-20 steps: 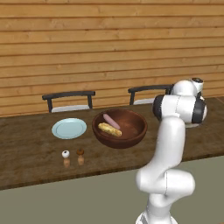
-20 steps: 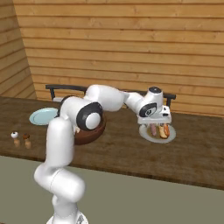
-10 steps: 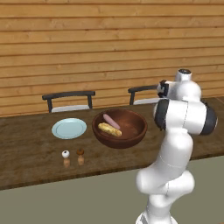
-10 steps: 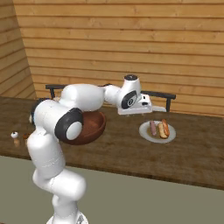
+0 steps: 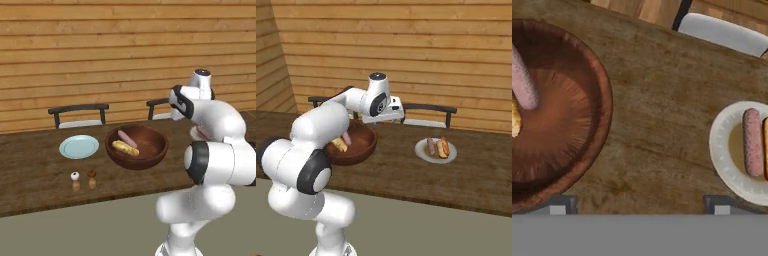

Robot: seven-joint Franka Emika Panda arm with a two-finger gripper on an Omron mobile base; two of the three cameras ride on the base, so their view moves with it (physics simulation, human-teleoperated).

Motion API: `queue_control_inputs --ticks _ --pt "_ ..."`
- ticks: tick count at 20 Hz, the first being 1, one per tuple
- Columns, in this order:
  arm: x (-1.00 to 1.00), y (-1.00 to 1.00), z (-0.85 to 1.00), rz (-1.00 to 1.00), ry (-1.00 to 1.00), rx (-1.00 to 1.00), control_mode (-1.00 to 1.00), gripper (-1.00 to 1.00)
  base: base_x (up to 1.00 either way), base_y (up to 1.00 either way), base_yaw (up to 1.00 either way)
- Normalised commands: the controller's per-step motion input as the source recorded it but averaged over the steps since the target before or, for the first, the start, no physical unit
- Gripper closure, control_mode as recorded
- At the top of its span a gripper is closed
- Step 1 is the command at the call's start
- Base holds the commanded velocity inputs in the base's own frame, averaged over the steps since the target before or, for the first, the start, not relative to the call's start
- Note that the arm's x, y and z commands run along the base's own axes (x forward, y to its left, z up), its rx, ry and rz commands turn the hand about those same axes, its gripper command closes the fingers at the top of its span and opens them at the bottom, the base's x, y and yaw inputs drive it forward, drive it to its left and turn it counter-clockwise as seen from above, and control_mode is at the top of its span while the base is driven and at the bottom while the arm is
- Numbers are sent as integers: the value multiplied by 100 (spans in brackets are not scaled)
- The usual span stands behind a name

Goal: Place one bun and one sausage from the bowl on each plate.

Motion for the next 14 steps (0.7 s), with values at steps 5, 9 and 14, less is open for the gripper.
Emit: queue_control_inputs --ticks 5,9,14 --pt "-38 100 20 13 0 17 -100 -100 0 0 0" --pt "-32 100 -27 12 0 4 -100 -100 0 0 0" --pt "-1 100 -42 7 5 0 -100 -100 0 0 0"
